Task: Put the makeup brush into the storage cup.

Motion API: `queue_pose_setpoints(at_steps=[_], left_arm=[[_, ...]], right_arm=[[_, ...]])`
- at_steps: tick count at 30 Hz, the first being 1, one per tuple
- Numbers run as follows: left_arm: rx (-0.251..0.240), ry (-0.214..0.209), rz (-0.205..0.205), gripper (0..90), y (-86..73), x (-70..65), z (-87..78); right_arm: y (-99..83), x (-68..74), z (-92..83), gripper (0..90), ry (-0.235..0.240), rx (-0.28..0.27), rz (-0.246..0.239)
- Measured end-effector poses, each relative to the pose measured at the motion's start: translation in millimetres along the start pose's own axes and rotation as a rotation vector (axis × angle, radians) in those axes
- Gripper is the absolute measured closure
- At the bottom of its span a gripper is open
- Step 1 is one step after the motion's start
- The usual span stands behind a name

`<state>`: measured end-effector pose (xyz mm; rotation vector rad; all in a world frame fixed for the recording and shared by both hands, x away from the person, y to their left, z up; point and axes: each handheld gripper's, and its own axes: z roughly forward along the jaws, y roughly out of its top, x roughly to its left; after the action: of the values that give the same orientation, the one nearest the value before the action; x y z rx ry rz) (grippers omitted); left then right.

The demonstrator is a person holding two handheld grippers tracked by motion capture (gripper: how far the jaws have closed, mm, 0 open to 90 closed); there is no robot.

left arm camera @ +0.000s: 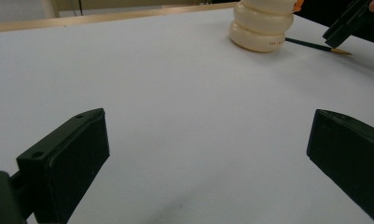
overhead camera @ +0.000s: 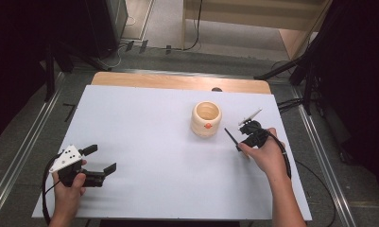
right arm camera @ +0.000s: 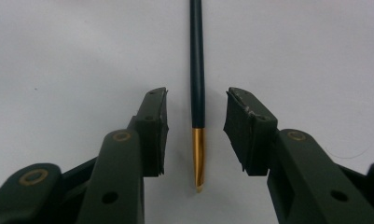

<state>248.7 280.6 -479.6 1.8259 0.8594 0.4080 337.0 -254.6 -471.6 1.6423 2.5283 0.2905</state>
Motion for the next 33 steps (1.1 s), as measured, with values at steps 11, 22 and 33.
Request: queue_pose_setpoints(at_steps=[11,22,33], left_arm=[[0.016,-0.004,0.0,0.0,-1.0,-1.1,3.5],[0.016,-0.01,0.0,0.0,-1.0,-1.8,5.3],[0.009,-0.01,0.008,0.0,1.0,-5.7,5.5]], right_arm=[[3.9,-1.4,8.0,63.2,0.013,0.061,-0.011],[10.1,7.3,13.4,84.2,-0.014,0.123,-0.033],[-0.6,-1.2,12.3,85.1,0.049,0.05,0.007]])
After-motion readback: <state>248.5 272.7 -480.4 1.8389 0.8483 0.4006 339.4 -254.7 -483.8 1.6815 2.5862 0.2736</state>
